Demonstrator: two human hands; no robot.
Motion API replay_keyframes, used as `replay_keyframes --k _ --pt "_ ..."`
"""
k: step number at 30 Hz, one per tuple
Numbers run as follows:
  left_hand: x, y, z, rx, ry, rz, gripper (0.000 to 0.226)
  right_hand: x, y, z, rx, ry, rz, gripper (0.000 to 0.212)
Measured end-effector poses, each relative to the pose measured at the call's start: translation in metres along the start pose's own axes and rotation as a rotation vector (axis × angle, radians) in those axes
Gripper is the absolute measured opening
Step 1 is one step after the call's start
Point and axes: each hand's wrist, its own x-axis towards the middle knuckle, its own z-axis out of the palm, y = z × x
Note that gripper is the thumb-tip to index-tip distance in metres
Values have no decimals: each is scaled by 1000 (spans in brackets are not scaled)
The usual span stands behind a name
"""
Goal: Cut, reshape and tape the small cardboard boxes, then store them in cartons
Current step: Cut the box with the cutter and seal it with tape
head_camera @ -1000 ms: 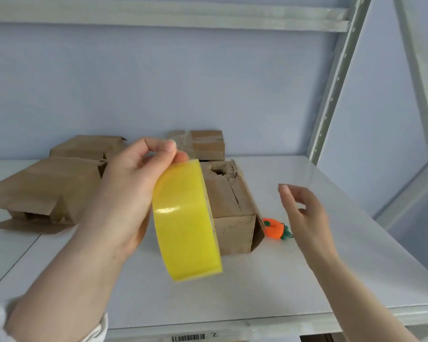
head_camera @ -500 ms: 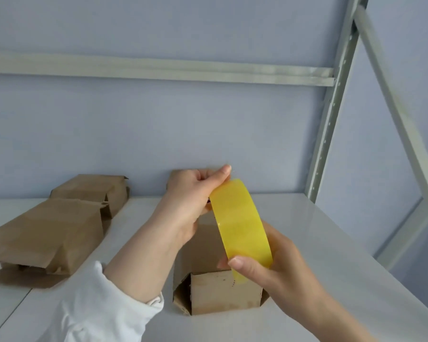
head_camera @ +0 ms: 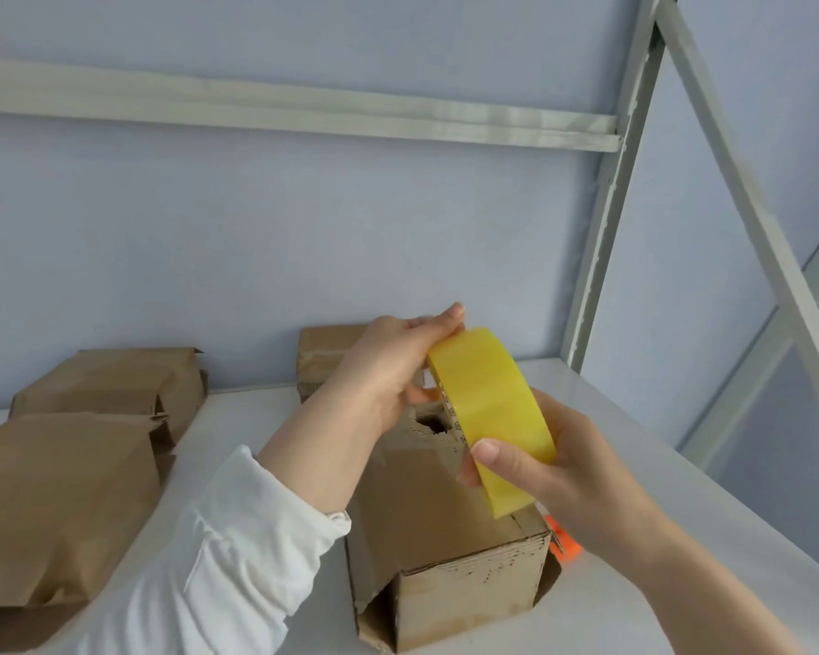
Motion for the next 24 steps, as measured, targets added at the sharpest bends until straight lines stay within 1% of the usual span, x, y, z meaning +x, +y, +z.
replay_keyframes --k 3,5,7,9,11,13,14,16,19,21,22,24 --pt "6 -3 -7 -101 -37 -103 15 -2 -2 1 -7 -1 22 31" --pt "7 -6 -9 -64 -60 -121 16 -1 -1 0 9 6 25 30" --pt "8 -9 -8 -4 -58 -96 16 0 3 -1 35 2 26 31" --pt "11 -13 -9 124 -19 3 15 -1 8 -5 51 -27 19 42" --pt "14 -15 -11 255 46 155 14 -3 13 -13 40 -112 8 53" --pt "17 -14 -11 313 95 289 14 -7 20 -23 -48 -206 -11 65" --pt "18 -12 -11 357 112 347 14 -9 24 -26 -128 -214 -23 67" --pt "21 -11 -12 454 149 455 14 -10 30 -27 -199 -179 -36 67" --pt "27 -12 -11 652 194 539 13 -8 30 -22 -150 -86 -71 63" --pt "32 -12 -9 830 221 517 9 -5 18 -15 -47 -22 -86 60" --pt "35 -13 -8 880 224 492 8 -2 12 -13 33 38 -81 55" --pt "46 -20 -8 884 205 413 16 7 2 -9 189 219 3 39"
